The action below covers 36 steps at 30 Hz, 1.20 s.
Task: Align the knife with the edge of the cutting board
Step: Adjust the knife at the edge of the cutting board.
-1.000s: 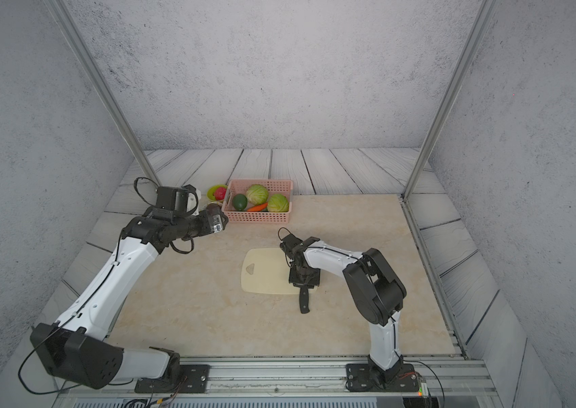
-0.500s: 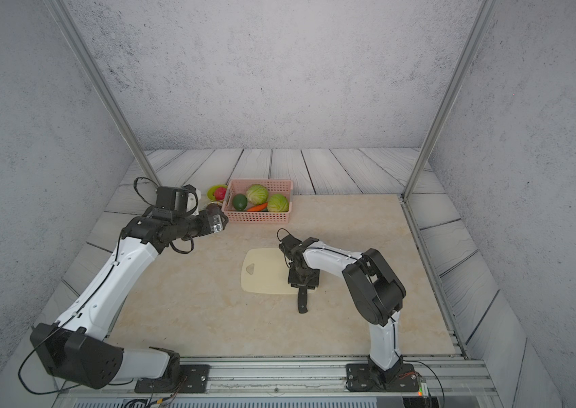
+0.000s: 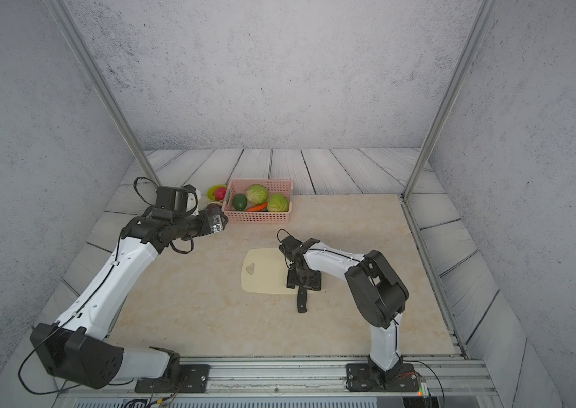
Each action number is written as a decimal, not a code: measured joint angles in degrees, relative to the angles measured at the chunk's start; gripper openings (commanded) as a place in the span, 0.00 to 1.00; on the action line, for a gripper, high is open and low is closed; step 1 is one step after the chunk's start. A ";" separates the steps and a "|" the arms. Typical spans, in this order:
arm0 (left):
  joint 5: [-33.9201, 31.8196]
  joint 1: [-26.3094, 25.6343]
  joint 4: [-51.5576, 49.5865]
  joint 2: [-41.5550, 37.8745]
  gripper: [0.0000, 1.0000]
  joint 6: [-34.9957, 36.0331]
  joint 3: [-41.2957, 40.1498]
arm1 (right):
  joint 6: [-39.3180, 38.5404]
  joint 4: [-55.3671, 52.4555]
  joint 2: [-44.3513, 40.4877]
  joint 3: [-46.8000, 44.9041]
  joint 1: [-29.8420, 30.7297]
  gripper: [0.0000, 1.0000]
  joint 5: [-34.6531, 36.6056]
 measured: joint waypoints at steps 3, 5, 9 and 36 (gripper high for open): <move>0.02 0.00 0.00 0.00 0.98 0.02 0.00 | -0.09 0.02 -1.11 -0.66 0.81 0.74 0.04; 0.02 0.00 0.00 0.00 0.98 0.02 -0.02 | -0.11 0.04 -1.68 -1.25 1.25 0.73 0.11; 0.02 0.00 0.00 0.00 0.98 0.02 0.00 | -0.09 0.37 -2.29 -3.21 1.79 0.72 0.22; 0.15 0.11 0.00 0.66 0.98 0.02 -0.02 | -0.33 2.78 -2.40 -5.44 4.72 0.41 1.86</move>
